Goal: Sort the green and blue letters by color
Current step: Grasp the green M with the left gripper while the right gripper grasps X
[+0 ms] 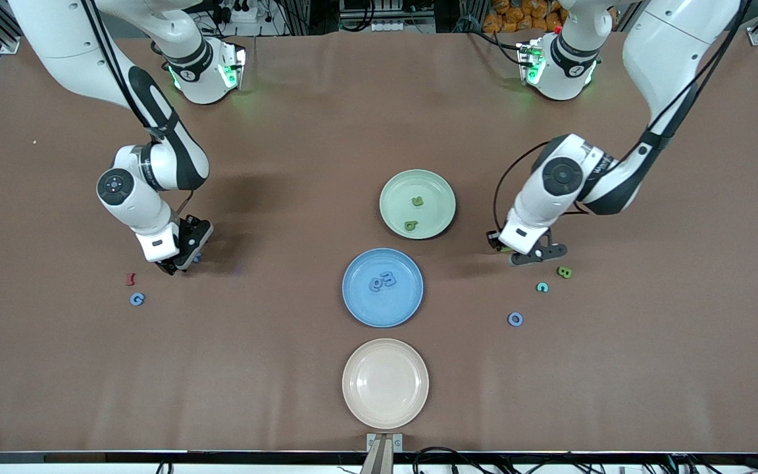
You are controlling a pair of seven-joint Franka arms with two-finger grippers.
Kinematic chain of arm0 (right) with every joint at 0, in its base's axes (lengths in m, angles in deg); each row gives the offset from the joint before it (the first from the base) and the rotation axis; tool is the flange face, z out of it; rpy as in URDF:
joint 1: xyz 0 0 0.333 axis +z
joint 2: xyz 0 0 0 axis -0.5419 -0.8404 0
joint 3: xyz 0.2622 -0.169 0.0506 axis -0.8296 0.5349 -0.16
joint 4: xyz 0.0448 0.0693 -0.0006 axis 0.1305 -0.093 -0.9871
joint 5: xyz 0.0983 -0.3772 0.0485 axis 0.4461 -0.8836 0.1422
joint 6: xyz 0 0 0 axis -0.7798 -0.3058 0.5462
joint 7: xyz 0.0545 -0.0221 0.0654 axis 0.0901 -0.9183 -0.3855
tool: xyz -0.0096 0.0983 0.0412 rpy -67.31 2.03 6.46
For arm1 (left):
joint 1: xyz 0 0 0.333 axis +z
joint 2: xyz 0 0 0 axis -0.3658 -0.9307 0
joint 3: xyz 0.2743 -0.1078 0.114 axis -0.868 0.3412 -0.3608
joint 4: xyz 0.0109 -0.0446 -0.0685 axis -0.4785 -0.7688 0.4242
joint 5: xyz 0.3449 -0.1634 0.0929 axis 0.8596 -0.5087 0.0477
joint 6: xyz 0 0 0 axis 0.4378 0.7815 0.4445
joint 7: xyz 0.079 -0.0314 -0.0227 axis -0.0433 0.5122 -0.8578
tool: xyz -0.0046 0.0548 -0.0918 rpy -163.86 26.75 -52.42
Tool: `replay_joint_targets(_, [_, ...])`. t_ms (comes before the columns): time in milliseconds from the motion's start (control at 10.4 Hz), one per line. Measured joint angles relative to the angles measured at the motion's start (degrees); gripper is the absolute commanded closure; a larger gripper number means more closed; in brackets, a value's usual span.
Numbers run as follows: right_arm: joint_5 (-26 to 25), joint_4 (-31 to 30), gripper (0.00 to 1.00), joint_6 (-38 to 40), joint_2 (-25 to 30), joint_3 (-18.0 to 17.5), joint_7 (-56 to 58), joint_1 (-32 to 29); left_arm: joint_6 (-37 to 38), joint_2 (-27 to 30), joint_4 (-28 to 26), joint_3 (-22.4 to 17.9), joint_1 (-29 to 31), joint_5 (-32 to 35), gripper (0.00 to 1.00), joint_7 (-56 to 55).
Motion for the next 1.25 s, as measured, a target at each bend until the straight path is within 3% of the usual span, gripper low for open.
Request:
replay_joint_targets(96, [0.00,-0.01,0.66,0.00,0.02,-0.05,0.00,0.00,0.00,-0.05,0.04,0.05,-1.68,0.00,1.00,-2.94])
replay_joint_targets(192, [0.00,0.07,0.86,-0.24,0.09,-0.02,0.00,0.00,-0.02,-0.12,0.33,0.13,-3.86,0.00,1.00,-6.43])
replay_joint_targets(288, [0.00,0.17,0.95,-0.39,0.22,0.06,0.00,-0.05,-0.02,-0.14,0.86,0.22,-6.77,0.00,1.00,-10.69])
replay_joint_targets(767, [0.14,1.69,0.96,3.13,0.52,-0.04,-0.15,-1.85,1.60,-0.21,3.17,0.43,-19.27,0.00,1.00,-28.07])
replay_joint_targets(863, [0.55,3.52,0.95,6.88,0.50,-0.04,-0.20,-2.04,2.06,-0.30,3.61,0.42,-21.73,0.00,0.67,-30.75])
replay_joint_targets(958, [1.29,5.95,0.94,10.56,0.50,-0.04,-0.22,-2.11,2.47,-0.39,3.87,0.42,-23.85,0.00,0.01,-32.71])
replay_joint_targets(1246, [3.40,13.59,0.94,19.50,0.40,-0.25,-2.91,-2.08,6.52,-0.83,5.18,0.37,-26.54,-0.59,0.00,-36.88])
